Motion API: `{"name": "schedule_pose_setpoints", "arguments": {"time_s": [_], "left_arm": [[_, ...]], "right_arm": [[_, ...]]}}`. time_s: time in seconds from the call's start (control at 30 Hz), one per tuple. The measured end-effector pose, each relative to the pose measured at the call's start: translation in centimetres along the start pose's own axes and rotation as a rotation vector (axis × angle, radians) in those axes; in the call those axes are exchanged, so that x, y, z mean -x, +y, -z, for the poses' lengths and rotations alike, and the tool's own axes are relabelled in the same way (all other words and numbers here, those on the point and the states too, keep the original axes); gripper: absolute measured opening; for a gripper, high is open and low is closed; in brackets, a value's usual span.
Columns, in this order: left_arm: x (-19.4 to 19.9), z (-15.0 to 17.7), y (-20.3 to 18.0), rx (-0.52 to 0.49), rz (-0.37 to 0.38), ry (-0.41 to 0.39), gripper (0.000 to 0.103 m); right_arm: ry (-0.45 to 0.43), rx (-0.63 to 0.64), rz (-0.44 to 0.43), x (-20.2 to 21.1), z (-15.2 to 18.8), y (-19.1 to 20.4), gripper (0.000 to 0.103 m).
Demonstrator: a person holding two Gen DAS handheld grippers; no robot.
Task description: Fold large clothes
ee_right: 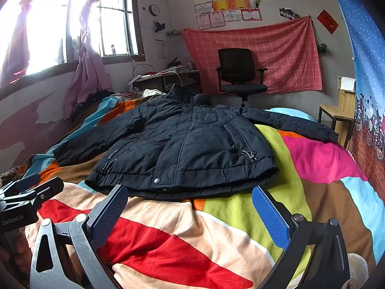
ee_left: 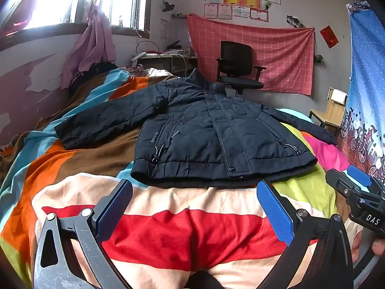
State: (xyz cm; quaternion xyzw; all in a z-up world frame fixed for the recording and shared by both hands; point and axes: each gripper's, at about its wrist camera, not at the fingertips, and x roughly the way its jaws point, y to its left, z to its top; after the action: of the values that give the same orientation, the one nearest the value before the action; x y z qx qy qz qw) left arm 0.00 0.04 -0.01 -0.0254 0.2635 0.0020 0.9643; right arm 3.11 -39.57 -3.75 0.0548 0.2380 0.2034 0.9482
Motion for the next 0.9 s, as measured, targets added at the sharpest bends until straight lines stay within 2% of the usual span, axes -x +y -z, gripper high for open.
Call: {"name": "schedule_pose_setpoints", "arguments": {"time_s": [0.9], "left_arm": [[-0.24,-0.07,-0.28,-0.014,0.004,-0.005,0.101]], "right_arm": [[0.001,-0.001,0.0,-0.06,0.06,-0.07,0.103]]}}
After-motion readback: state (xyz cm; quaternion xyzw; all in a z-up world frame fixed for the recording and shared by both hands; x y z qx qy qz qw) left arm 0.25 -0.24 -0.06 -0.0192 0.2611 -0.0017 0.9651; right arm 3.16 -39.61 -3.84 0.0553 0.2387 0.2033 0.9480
